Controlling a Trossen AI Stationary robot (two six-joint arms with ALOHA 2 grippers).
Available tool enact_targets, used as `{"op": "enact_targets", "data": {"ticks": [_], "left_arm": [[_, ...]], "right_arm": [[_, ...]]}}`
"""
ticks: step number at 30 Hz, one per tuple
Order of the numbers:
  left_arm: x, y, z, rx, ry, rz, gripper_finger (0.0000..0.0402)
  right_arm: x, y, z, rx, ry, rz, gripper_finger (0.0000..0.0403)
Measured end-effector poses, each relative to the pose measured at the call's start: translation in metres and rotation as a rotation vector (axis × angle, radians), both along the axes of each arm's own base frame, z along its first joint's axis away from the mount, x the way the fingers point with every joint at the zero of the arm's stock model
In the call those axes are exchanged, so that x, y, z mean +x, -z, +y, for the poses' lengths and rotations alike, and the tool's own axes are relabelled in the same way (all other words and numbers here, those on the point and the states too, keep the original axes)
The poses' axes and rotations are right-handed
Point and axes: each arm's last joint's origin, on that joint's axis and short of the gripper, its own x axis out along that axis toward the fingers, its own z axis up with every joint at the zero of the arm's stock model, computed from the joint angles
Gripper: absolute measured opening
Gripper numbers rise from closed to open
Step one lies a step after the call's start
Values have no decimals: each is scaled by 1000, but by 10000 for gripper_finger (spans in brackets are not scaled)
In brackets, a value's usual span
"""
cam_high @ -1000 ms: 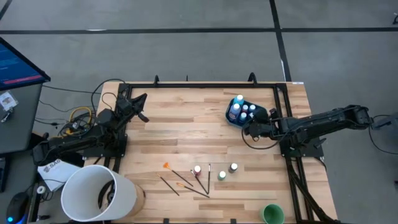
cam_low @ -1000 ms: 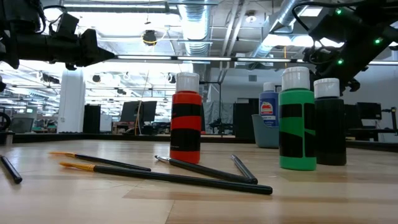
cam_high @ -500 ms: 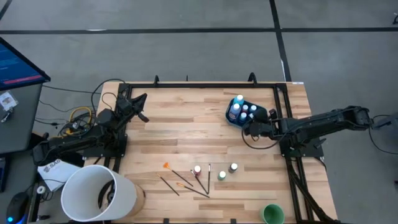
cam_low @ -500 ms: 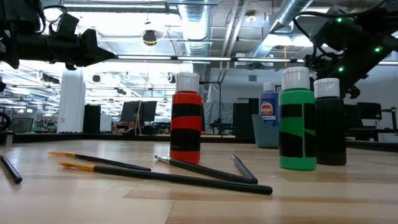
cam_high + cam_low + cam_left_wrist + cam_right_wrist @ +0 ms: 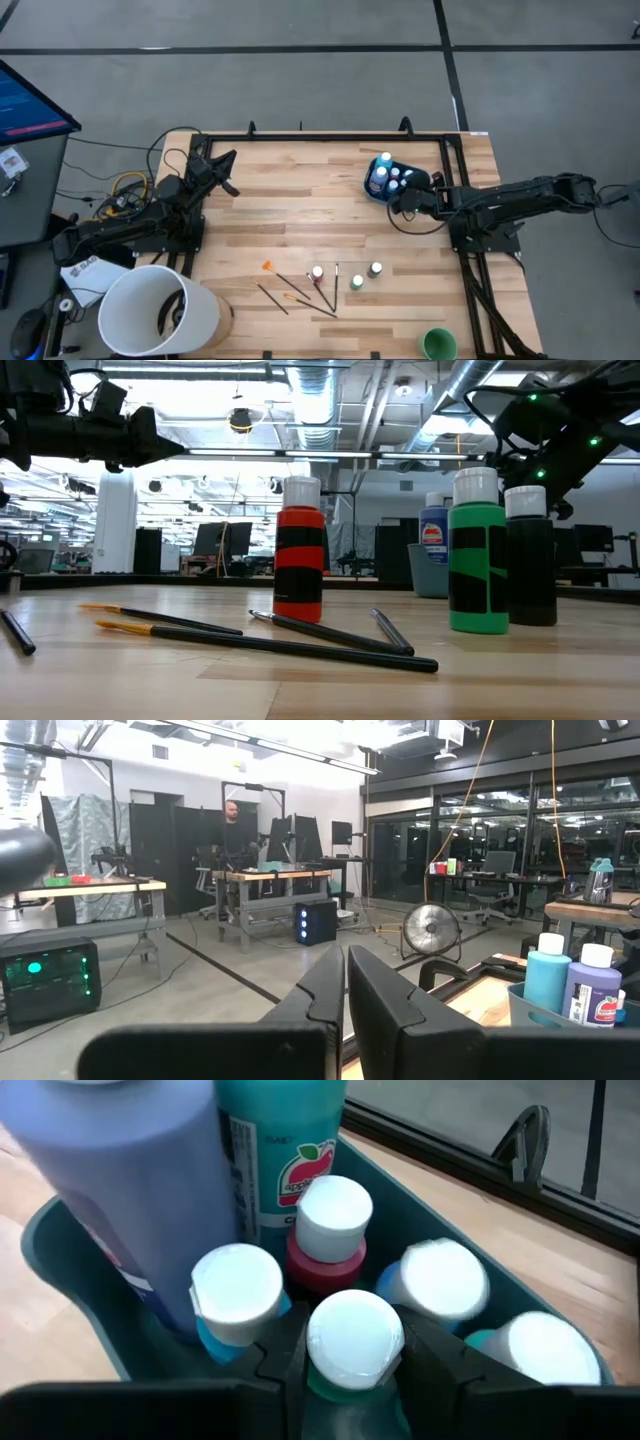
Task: Pick & Place Paint Supplies
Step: Put the small light green paint bottle into the blue bin
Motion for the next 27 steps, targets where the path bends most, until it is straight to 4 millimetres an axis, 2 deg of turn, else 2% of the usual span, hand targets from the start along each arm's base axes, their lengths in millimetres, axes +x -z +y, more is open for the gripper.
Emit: {"op": "enact_targets", "data": {"ticks": [3,9,19,27], "left_arm": [[0,0,0,0,0,0,8],[0,0,0,0,0,0,8],[0,0,0,0,1,-1,8],[0,0,0,0,0,0,8]], "right_arm": [[0,0,-1,2,6,-6,117],[1,-1,-1,3,6,-14,161],[2,-1,-1,7,-23,-7,169],[4,-10,-1,-13,-54,-6,204]]}}
